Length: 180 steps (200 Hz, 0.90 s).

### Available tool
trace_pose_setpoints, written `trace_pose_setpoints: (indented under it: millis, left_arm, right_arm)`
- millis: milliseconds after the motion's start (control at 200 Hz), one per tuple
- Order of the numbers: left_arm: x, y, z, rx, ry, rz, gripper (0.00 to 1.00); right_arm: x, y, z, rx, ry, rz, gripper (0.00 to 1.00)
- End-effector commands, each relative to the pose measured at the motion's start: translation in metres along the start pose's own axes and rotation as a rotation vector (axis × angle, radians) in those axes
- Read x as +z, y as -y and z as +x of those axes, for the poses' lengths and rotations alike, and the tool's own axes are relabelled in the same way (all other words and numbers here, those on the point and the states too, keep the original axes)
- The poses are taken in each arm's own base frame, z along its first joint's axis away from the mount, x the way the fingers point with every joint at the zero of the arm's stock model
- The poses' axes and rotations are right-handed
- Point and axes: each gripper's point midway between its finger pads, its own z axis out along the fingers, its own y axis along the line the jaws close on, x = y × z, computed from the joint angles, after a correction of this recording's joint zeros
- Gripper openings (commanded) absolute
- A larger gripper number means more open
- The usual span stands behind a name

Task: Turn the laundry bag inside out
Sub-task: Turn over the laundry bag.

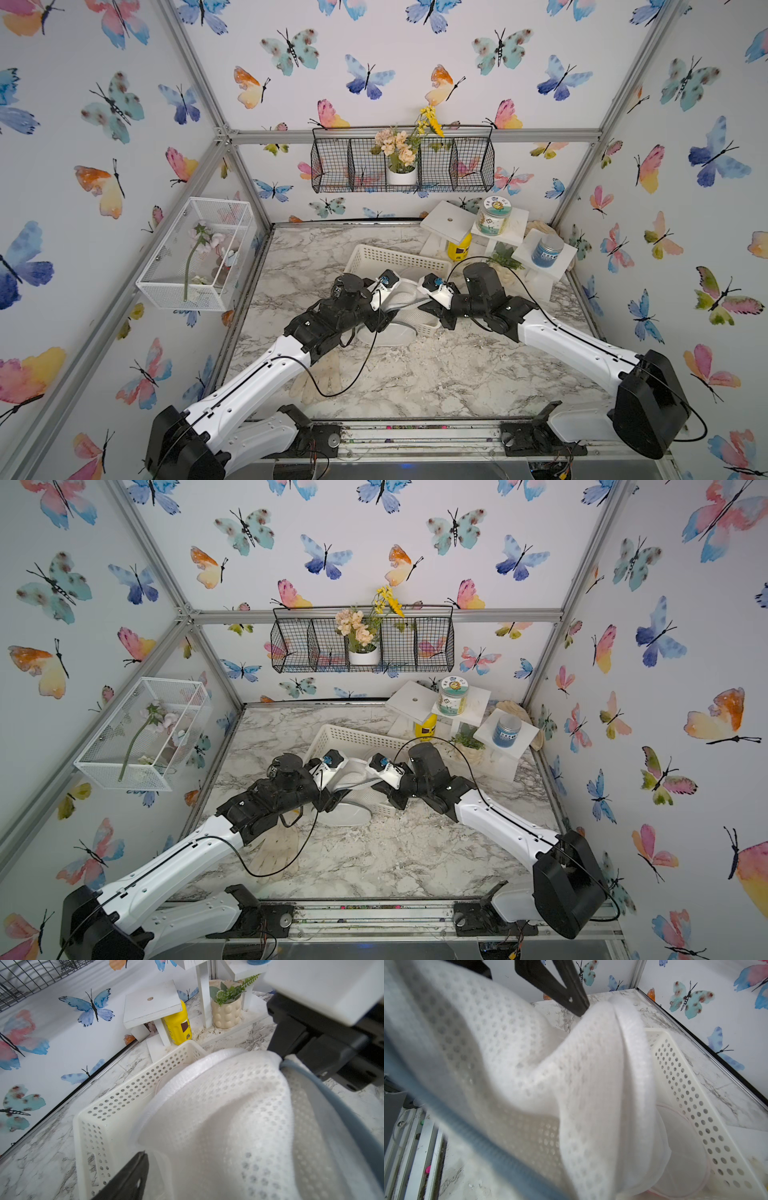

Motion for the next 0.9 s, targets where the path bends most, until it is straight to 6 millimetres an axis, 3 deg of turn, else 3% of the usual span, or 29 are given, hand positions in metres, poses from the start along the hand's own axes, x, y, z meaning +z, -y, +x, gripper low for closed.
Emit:
trace_pose_setpoints:
  millis: [0, 250, 571, 666, 896]
  left_arm:
    - [-0.010, -0.013, -0.027, 0.093, 0.086, -0.077, 0.98]
    - [-0.009, 0.000, -0.044, 0.236, 0.164, -0.027, 0.99]
    - [0.004, 0.030, -0.038, 0.301, 0.080, 0.217, 0.98]
    - [0.005, 0.035, -0.041, 0.273, 0.084, 0.287, 0.92]
    - [0.007, 0.044, -0.030, 0.212, 0.045, 0.393, 0.61]
  right_arm:
    - [-0.007, -0.010, -0.004, -0.015, -0.018, -0.059, 0.02]
    - [-0.010, -0.017, -0.003, -0.097, -0.063, -0.107, 0.03]
    - [-0.019, -0.021, -0.012, -0.246, -0.050, -0.128, 0.03]
    - [-0.021, -0.021, -0.012, -0.266, -0.056, -0.128, 0.03]
    - [-0.027, -0.018, -0.020, -0.285, -0.042, -0.100, 0.03]
